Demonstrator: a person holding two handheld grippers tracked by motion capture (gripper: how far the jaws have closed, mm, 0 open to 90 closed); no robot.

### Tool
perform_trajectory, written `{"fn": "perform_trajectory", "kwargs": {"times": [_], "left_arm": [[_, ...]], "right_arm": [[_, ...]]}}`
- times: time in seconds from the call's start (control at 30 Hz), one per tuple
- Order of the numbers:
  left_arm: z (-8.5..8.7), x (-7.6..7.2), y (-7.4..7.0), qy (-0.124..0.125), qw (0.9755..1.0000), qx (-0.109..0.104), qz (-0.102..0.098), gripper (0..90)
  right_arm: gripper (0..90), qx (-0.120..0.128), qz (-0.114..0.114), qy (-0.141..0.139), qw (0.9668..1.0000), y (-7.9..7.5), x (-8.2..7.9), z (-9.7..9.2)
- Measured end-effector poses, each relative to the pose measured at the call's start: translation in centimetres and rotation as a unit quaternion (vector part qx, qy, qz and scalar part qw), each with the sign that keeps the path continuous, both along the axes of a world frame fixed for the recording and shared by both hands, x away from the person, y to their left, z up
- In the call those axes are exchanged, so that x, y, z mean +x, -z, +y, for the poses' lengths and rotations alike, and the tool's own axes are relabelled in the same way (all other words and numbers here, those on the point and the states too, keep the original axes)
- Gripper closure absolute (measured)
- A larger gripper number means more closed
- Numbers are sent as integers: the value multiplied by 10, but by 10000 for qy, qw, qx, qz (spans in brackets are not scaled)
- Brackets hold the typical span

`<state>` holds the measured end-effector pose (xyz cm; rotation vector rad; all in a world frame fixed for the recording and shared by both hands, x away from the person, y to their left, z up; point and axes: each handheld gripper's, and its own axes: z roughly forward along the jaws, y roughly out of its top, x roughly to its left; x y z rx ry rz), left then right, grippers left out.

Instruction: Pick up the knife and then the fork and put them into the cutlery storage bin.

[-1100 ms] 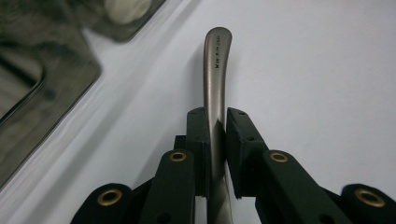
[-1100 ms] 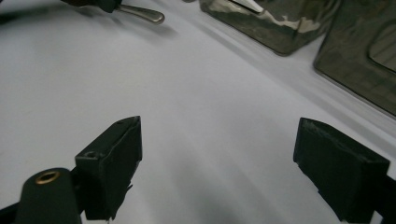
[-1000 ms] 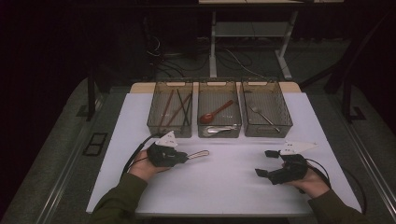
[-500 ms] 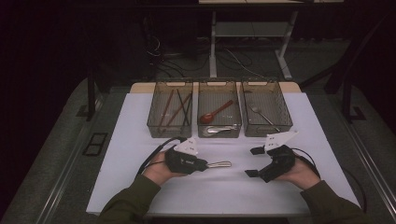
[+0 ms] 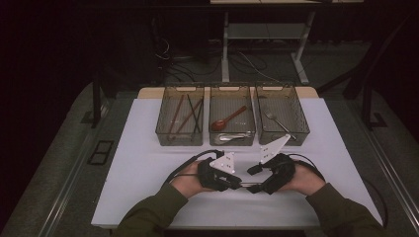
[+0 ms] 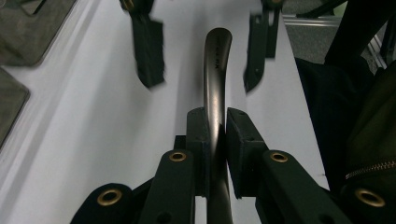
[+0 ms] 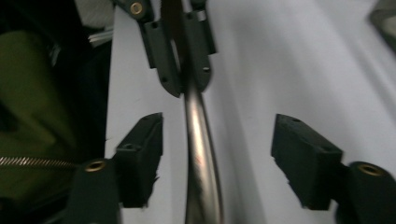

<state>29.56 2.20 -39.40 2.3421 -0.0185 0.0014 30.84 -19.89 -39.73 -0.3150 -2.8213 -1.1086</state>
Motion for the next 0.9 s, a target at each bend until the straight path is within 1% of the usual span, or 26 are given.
{"fn": "perform_trajectory", "kwargs": {"times": [0.03, 0.1, 0.13, 0.2, 0.27, 0.3, 0.33, 0.37, 0.4, 0.43, 0.47, 0.5, 0.53, 0.57, 0.6, 0.7, 0.83, 0.87, 0.9], "left_arm": [[-1, 0, 0, 6, 10000, 4, -5, 788], [-3, 0, -1, 42, 10000, 27, -21, 788], [-3, 0, -1, 39, 10000, 25, -15, 788], [-5, 0, -1, 67, 10000, 47, -51, 788], [-6, -2, 0, 47, 10000, 42, 20, 788], [-6, -2, 0, 75, 10000, 26, -10, 788], [-6, -3, 0, 53, 10000, 38, 37, 788], [-6, -3, 0, 44, 10000, 27, 7, 791], [-3, -2, -2, 53, 9999, -147, 50, 829], [-1, 1, -6, 33, 9997, -239, 52, 893], [-1, 2, -7, 15, 9998, -161, -63, 893], [0, 2, -7, -24, 9999, -136, -41, 892], [1, 2, -7, -11, 9999, -132, -26, 893], [1, 2, -6, -15, 9999, -108, -38, 892], [1, 2, -5, -8, 9999, -118, 15, 892], [2, 3, -4, -18, 9999, -133, 28, 892], [5, 4, -4, -110, 9997, -205, 88, 892], [5, 4, -5, -96, 9997, -219, 59, 892], [6, 4, -6, -129, 9996, -241, 95, 892]], "right_arm": [[408, -50, 82, -91, 9999, 1, -1, 3], [457, -107, 162, -173, 9997, 3, -1, 6], [483, -131, 231, -209, 9994, 4, -1, 8], [545, -183, 294, -243, 9991, 5, -1, 10], [668, -219, 363, -288, 9987, 7, 0, 12], [747, -252, 425, -325, 9983, 8, -1, 13], [773, -236, 389, -345, 9984, 8, -1, 13], [785, -249, 401, -381, 9982, 9, 0, 13], [832, -255, 327, -389, 9984, 8, -1, 13], [833, -221, 275, -381, 9986, 9, -2, 14], [834, -287, 230, -383, 9986, 12, 0, 14], [834, -247, 240, -398, 9986, 14, 0, 14], [836, -143, 266, -370, 9989, 15, 1, 13], [835, -38, 295, -424, 9987, 14, 2, 13], [836, -11, 282, -363, 9989, 13, 3, 12], [835, 75, 168, -343, 9992, 9, 5, 10], [835, 27, 66, -292, 9995, 9, 5, 7], [835, 15, 66, -289, 9996, 9, 6, 7], [835, 6, 42, -258, 9997, 9, 6, 6]]}}
